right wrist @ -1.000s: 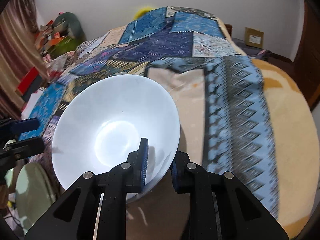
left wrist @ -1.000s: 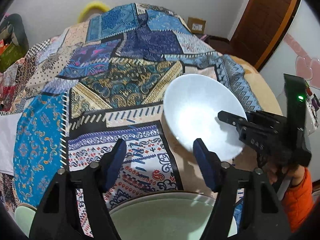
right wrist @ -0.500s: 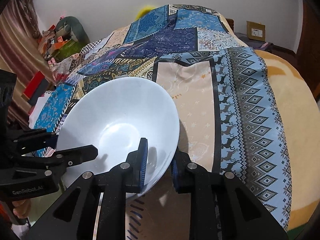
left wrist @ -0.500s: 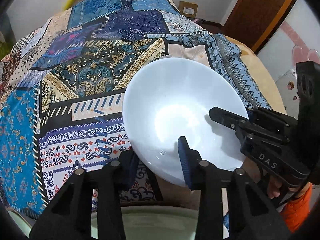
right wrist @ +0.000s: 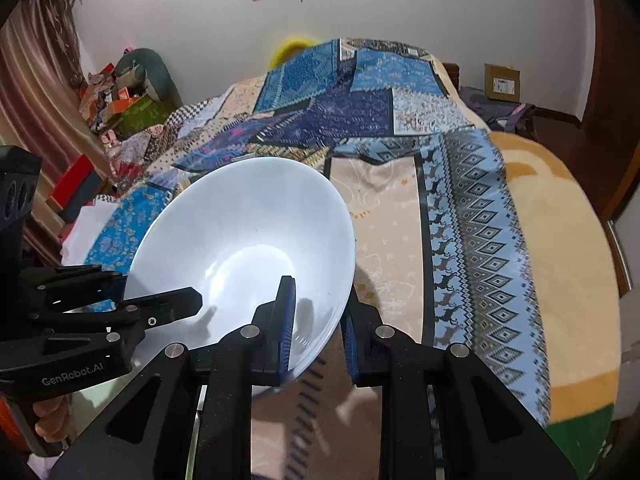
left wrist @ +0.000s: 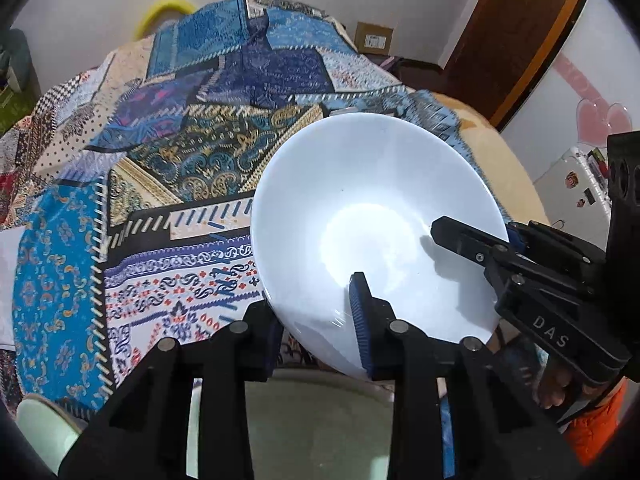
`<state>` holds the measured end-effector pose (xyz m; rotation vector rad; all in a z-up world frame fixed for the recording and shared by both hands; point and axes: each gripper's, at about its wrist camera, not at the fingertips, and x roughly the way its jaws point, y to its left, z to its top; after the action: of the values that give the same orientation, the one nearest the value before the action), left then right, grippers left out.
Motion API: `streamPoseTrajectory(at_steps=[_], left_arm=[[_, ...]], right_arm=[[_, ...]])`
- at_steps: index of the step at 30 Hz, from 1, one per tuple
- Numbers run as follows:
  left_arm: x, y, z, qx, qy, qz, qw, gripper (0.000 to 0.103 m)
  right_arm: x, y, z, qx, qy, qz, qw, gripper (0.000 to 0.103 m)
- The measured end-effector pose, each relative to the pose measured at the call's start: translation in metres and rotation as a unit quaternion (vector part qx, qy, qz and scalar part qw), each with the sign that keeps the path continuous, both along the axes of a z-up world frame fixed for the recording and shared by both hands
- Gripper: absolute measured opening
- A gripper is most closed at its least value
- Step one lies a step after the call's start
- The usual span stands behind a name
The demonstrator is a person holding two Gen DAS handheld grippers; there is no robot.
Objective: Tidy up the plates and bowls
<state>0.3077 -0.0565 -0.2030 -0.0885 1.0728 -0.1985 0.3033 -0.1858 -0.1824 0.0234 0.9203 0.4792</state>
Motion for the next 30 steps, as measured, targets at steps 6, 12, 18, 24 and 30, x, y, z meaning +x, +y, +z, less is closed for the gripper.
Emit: streamPoseTrajectory(at_steps=[6, 12, 18, 24, 30], left_arm=[[-0.023, 0.006, 0.028, -0.002, -0.023, 0.002, 0.9997, 0.031], [-0.048, 0.017, 0.051, -0.004, -0.042, 0.01, 0.9991, 0.031], [-0.075, 0.032, 0.072, 0.0, -0.063, 0.02, 0.9978, 0.031], [-0.101, 0.054, 0.085, 0.004, -0.075, 0.031, 0.9967, 0.031], [-0.125, 0.077, 0.09, 0.005, -0.082, 0.043, 0.9957, 0.031]], right_arm=[[-0.016, 0.005, 0.022, 0.011, -0.02, 0.0, 1.0, 0.02], [-0.033, 0.014, 0.038, 0.013, -0.034, 0.005, 0.999, 0.02], [-0.05, 0.028, 0.05, 0.019, -0.045, 0.013, 0.999, 0.02], [-0.067, 0.048, 0.06, 0.02, -0.054, 0.025, 0.998, 0.02], [-0.082, 0.071, 0.065, 0.019, -0.06, 0.035, 0.997, 0.02]])
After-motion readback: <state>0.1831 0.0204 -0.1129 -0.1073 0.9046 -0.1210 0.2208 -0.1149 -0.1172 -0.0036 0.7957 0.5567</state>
